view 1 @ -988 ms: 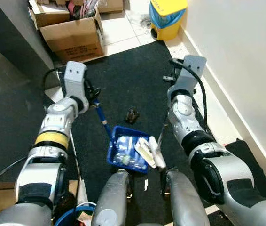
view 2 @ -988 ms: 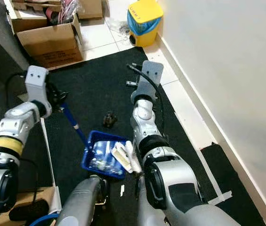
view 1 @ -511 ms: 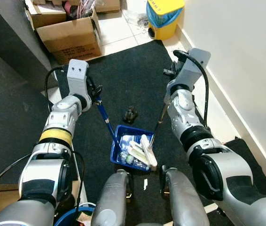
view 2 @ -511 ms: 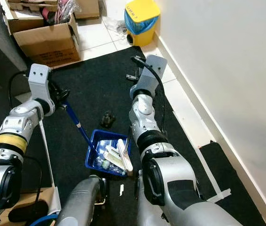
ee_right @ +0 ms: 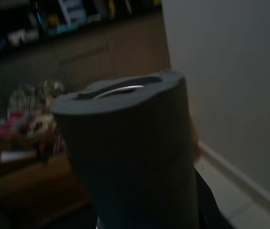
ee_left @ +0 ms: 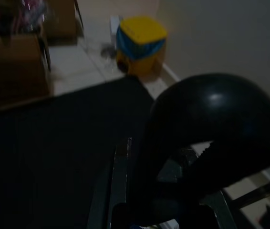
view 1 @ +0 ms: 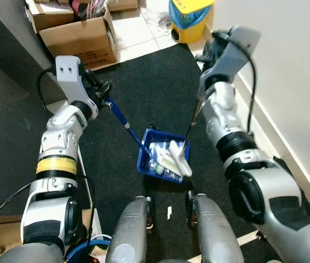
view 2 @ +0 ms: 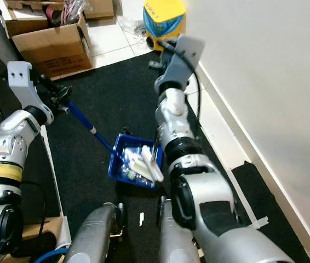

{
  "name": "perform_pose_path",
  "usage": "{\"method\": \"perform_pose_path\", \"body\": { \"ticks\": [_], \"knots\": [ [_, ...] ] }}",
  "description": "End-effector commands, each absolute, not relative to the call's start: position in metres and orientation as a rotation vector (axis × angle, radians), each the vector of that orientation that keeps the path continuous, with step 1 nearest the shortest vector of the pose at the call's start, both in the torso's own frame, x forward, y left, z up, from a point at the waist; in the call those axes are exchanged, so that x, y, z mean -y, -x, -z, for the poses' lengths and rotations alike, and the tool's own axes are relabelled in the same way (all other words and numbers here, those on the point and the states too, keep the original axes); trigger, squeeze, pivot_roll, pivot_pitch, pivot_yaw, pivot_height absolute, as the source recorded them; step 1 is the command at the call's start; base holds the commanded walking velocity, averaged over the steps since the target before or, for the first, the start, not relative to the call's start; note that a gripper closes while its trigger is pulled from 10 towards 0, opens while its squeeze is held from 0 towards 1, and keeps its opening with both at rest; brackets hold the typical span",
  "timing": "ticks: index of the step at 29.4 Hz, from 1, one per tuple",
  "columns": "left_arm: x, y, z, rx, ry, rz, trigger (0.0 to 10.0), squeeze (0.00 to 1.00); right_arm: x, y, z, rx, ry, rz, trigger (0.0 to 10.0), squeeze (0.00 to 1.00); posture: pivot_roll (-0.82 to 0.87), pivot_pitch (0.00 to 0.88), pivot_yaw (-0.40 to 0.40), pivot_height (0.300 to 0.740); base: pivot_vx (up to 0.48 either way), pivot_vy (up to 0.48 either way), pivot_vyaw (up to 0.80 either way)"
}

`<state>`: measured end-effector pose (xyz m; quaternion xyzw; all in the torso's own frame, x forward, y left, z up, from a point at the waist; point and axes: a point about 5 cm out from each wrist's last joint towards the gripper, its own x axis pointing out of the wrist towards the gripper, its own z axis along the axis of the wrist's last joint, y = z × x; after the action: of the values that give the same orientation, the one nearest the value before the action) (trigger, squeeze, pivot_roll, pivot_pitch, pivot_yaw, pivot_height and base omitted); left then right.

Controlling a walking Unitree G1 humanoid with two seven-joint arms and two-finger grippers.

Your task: Sweep floor

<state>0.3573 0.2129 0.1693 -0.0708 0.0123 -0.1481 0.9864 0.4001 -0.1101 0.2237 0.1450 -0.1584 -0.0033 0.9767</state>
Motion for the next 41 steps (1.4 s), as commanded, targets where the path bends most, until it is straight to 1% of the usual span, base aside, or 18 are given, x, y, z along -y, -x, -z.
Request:
{"method": "perform_pose_path", "body": {
  "ticks": [1,4,9,12,13,14,17,18,21,23,26,29,31,32,33,34,35,41],
  "knots": [
    [-0.205,-0.356,-0.178,0.04,0.266,0.332,10.0,0.0,0.119,-0.401,-0.243,0.388,-0.334,0.01,10.0,0.0,-0.02,0.16,-0.004,0.74,0.0,0.0,0.0],
    [-0.204,-0.355,-0.176,0.037,0.293,0.309,10.0,0.0,0.134,-0.402,-0.26,0.446,-0.341,0.036,10.0,0.0,-0.03,0.146,-0.002,0.74,0.0,0.0,0.0],
    [-0.203,-0.354,-0.158,-0.015,0.303,0.246,10.0,0.0,0.175,-0.396,-0.297,0.586,-0.29,0.113,10.0,0.0,-0.03,0.127,0.003,0.74,0.0,0.0,0.0],
    [-0.206,-0.354,-0.154,-0.034,0.304,0.213,10.0,0.0,0.193,-0.392,-0.307,0.628,-0.244,0.151,10.0,0.0,-0.04,0.116,0.006,0.74,0.0,0.0,0.0],
    [-0.206,-0.354,-0.154,-0.034,0.304,0.213,10.0,0.0,0.193,-0.392,-0.307,0.628,-0.244,0.151,10.0,0.0,-0.04,0.116,0.006,0.74,0.0,0.0,0.0],
    [-0.211,-0.355,-0.15,-0.048,0.309,0.173,10.0,0.0,0.217,-0.386,-0.315,0.666,-0.187,0.203,10.0,0.0,-0.04,0.112,0.008,0.74,0.0,0.0,0.0],
    [-0.218,-0.355,-0.149,-0.057,0.317,0.125,10.0,0.0,0.244,-0.377,-0.321,0.696,-0.119,0.273,10.0,0.0,-0.05,0.105,0.011,0.74,0.0,0.0,0.0],
    [-0.222,-0.355,-0.149,-0.057,0.315,0.104,10.0,0.0,0.261,-0.371,-0.323,0.705,-0.09,0.317,10.0,0.0,-0.05,0.105,0.011,0.74,0.0,0.0,0.0],
    [-0.226,-0.355,-0.15,-0.057,0.311,0.085,10.0,0.0,0.277,-0.366,-0.323,0.702,-0.038,0.362,10.0,0.0,-0.05,0.1,0.014,0.74,0.0,0.0,0.0],
    [-0.234,-0.356,-0.156,-0.045,0.311,0.047,10.0,0.0,0.294,-0.36,-0.314,0.671,0.028,0.407,10.0,0.0,-0.05,0.093,0.018,0.74,0.0,0.0,0.0],
    [-0.238,-0.357,-0.159,-0.035,0.315,0.033,10.0,0.0,0.3,-0.359,-0.307,0.648,0.031,0.419,10.0,0.0,-0.06,0.088,0.021,0.74,0.0,0.0,0.0],
    [-0.244,-0.359,-0.173,0.004,0.31,0.014,10.0,0.0,0.3,-0.361,-0.27,0.526,0.019,0.414,10.0,0.0,-0.05,0.078,0.021,0.74,0.0,0.0,0.0],
    [-0.244,-0.359,-0.176,0.012,0.311,0.01,10.0,0.0,0.299,-0.361,-0.261,0.499,0.016,0.412,10.0,0.0,-0.05,0.073,0.023,0.74,0.0,0.0,0.0],
    [-0.244,-0.359,-0.183,0.028,0.308,0.009,10.0,0.0,0.297,-0.36,-0.245,0.447,-0.001,0.405,10.0,0.0,-0.04,0.068,0.022,0.74,0.0,0.0,0.0],
    [-0.244,-0.359,-0.183,0.028,0.308,0.009,10.0,0.0,0.297,-0.36,-0.245,0.447,-0.001,0.405,10.0,0.0,-0.04,0.068,0.022,0.74,0.0,0.0,0.0],
    [-0.243,-0.358,-0.188,0.041,0.304,0.014,10.0,0.0,0.296,-0.36,-0.233,0.404,-0.022,0.401,10.0,0.0,-0.04,0.063,0.022,0.74,0.0,0.0,0.0],
    [-0.242,-0.357,-0.193,0.054,0.301,0.013,10.0,0.0,0.297,-0.357,-0.22,0.362,-0.012,0.402,10.0,0.0,-0.04,0.06,0.021,0.74,0.0,0.0,0.0],
    [-0.241,-0.35,-0.202,0.057,0.299,-0.009,10.0,0.0,0.304,-0.346,-0.185,0.26,0.04,0.409,10.0,0.0,-0.04,0.039,0.029,0.74,0.0,0.0,0.0]
  ]
}}
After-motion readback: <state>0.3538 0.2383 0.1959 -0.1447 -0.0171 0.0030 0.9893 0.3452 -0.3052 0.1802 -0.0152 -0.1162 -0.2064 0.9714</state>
